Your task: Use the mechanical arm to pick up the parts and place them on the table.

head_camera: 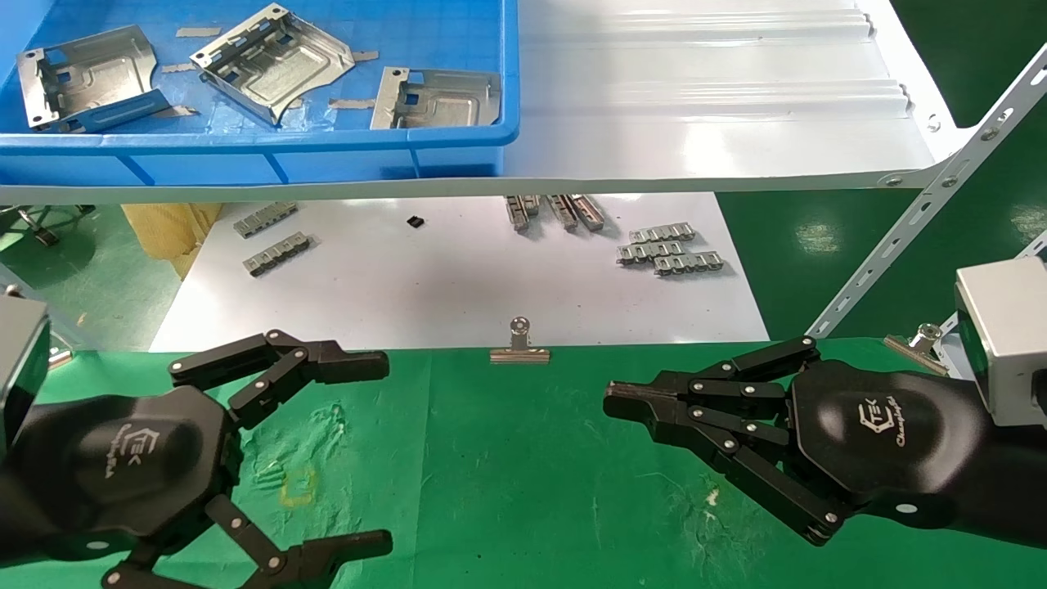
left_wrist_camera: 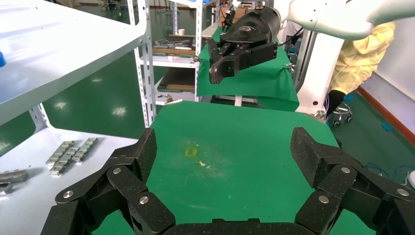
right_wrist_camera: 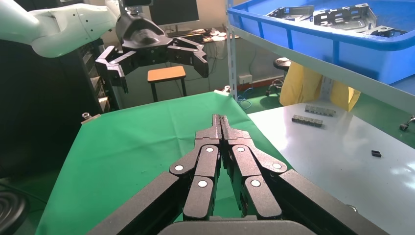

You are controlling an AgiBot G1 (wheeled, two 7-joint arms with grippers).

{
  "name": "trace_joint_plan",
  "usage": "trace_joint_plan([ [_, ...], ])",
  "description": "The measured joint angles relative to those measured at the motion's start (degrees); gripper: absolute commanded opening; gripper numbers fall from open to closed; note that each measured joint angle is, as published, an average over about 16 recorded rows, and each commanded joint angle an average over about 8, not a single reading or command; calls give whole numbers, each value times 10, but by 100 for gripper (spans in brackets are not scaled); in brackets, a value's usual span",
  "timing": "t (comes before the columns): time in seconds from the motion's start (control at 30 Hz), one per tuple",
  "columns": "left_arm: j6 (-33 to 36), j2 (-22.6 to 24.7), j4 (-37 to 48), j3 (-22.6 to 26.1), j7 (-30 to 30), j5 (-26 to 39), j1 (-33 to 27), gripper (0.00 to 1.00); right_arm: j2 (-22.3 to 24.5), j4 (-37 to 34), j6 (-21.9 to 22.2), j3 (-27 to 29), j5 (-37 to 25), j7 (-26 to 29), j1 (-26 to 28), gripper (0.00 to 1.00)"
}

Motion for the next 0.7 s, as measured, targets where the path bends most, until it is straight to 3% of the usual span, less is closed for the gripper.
trace_joint_plan([
  [0.7,0,0,0,0,0,0,0,100,0,0,0,0,0,0,0,0],
])
